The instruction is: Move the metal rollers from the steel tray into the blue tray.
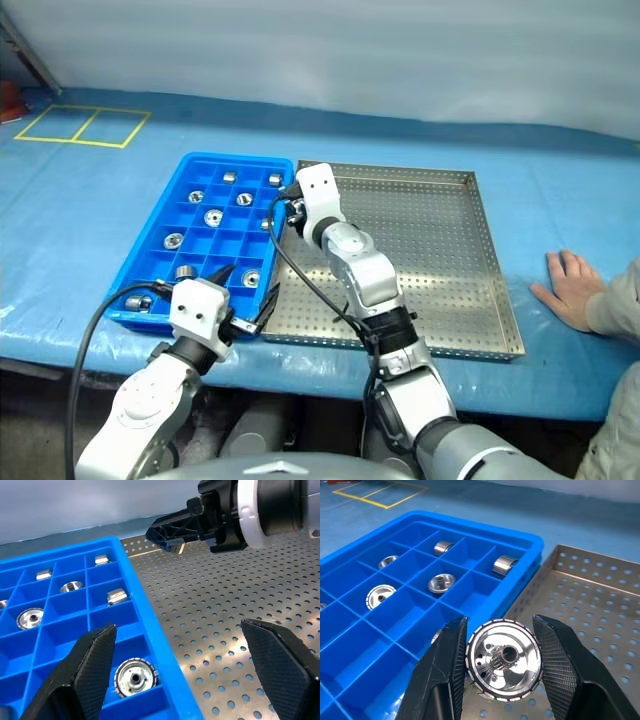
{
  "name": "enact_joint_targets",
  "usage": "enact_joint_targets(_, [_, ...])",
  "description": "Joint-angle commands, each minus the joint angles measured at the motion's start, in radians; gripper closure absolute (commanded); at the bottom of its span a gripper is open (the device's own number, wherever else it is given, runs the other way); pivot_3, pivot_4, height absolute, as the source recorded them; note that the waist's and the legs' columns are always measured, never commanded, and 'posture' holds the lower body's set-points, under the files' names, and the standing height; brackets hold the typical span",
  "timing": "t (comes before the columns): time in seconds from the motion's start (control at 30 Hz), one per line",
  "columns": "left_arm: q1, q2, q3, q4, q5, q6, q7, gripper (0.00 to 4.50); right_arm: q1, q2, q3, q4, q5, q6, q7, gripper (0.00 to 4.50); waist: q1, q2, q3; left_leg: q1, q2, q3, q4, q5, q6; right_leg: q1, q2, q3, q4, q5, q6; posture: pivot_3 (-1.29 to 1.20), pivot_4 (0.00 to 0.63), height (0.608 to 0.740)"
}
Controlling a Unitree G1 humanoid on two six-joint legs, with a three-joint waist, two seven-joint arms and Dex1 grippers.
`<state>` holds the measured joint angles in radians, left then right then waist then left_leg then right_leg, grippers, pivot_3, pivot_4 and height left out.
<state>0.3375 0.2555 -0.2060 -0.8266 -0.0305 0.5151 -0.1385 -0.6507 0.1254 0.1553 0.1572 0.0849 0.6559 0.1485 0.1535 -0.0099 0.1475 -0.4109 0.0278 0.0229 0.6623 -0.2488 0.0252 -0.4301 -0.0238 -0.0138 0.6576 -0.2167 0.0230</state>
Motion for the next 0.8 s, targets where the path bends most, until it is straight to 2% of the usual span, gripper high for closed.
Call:
enact_joint_targets(0.03, [0.009,-0.01,0.0,-0.056,0.018,-0.014,0.016,0.16,-0.036,0.021,0.017,0.034,0.003,-0.063,0.025,2.78,0.015,0.0,0.0,0.0,0.0,0.0,0.0,0.0,0.0,0.0,0.0,0.0,0.0,0.0,0.0,0.51,0.15,0.74])
enact_joint_targets(0.2, [0.021,-0.012,-0.005,-0.062,0.03,-0.016,0.018,0.16,-0.04,0.041,0.034,0.071,0.005,-0.086,0.04,2.78,0.05,0.0,0.001,-0.001,0.0,0.0,0.0,0.0,0.0,-0.001,0.0,-0.001,-0.001,0.0,0.0,0.52,0.15,0.74])
enact_joint_targets(0.53, [0.03,-0.018,-0.013,-0.063,0.04,-0.026,0.016,0.16,-0.046,0.079,0.087,0.076,0.02,-0.105,0.088,2.78,0.09,0.001,0.001,-0.002,0.0,-0.001,-0.001,0.0,0.0,-0.002,0.0,-0.002,-0.001,-0.001,0.0,0.54,0.15,0.74])
enact_joint_targets(0.8, [0.064,-0.023,-0.017,-0.079,0.053,-0.031,0.028,0.16,-0.069,0.077,0.087,0.134,0.02,-0.14,0.092,2.78,0.151,0.001,0.001,-0.003,0.0,-0.001,-0.001,0.0,0.0,-0.003,0.0,-0.003,-0.002,-0.001,0.0,0.57,0.15,0.74])
